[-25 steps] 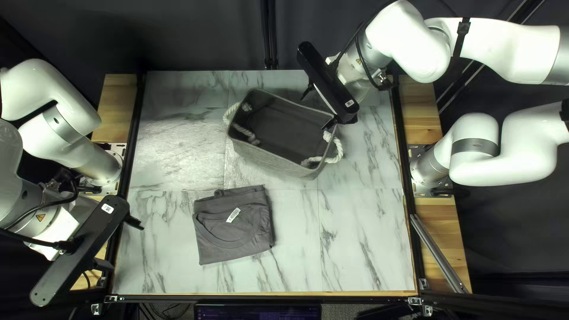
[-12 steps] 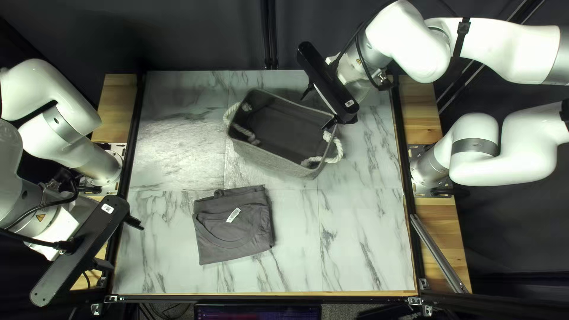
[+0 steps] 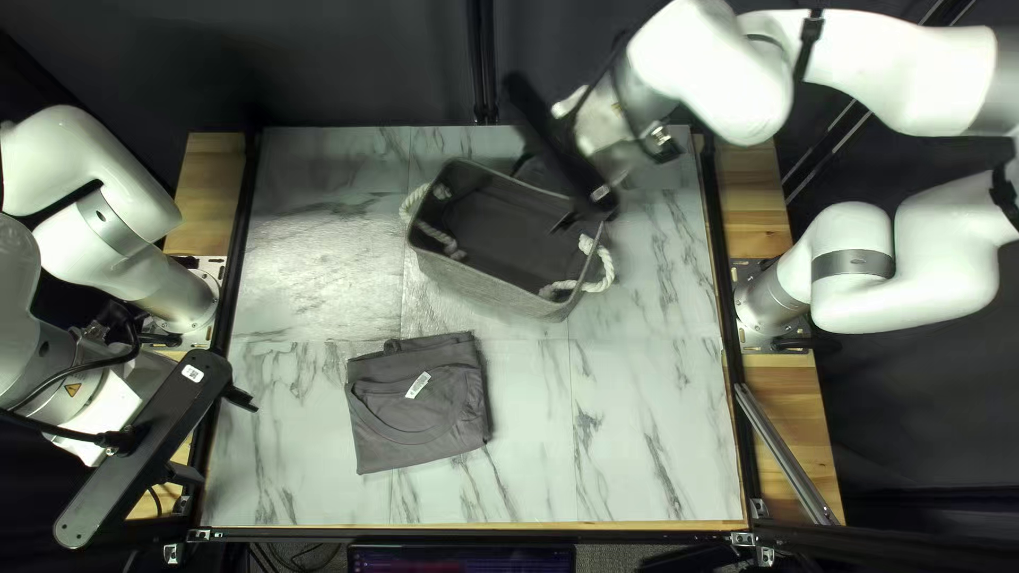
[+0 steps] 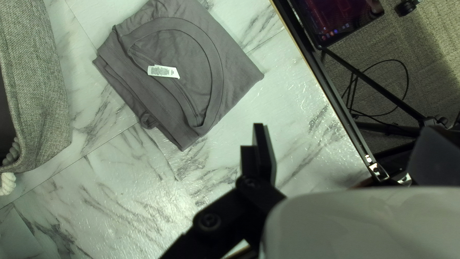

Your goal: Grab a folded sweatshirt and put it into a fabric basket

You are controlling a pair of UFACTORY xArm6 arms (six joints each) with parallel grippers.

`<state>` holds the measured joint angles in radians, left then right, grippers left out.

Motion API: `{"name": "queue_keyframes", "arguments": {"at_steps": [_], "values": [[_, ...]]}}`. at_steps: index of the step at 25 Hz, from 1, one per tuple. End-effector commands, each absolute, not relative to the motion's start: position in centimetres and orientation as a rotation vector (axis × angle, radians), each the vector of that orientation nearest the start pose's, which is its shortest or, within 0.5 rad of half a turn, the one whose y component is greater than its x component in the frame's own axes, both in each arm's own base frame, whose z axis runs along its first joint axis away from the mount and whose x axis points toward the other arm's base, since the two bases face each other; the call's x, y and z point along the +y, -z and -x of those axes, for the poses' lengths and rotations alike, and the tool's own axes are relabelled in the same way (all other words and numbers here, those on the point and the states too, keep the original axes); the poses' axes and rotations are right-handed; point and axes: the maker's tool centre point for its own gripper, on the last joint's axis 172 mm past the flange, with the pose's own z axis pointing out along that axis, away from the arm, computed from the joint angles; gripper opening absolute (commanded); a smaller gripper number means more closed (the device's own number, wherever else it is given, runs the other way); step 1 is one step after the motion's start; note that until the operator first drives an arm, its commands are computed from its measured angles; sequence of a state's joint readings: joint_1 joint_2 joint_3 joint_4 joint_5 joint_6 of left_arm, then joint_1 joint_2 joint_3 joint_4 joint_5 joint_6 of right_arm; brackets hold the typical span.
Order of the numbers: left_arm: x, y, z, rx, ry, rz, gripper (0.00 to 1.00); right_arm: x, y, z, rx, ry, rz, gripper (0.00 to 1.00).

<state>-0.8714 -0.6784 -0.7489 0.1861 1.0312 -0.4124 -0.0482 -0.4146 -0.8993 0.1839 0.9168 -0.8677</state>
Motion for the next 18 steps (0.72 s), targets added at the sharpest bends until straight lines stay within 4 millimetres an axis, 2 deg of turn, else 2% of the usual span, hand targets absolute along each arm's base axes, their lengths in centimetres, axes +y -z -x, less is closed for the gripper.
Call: {"name": "queue_keyframes", "arguments": {"at_steps": [1,13,16,17,18], "values": [[-27.4,-33.4,-27.7,0.818,0.678,3.057,1.0,2.6,-30.3,-45.9,-1.153,0.566,2.829,1.0],[-27.4,-33.4,-27.7,0.818,0.678,3.057,1.0,2.6,-30.3,-45.9,-1.153,0.566,2.829,1.0],[-28.9,-33.9,-26.7,0.76,0.645,3.056,1.0,6.7,-29.9,-45.2,-1.174,0.568,2.838,1.0],[-29.6,-33.4,-27.2,0.732,0.627,3.061,1.0,8.7,-29.3,-44.5,-1.17,0.549,2.849,1.0],[-29.9,-33.0,-27.7,0.709,0.606,3.068,1.0,9.6,-29.1,-44.2,-1.168,0.539,2.855,1.0]]}}
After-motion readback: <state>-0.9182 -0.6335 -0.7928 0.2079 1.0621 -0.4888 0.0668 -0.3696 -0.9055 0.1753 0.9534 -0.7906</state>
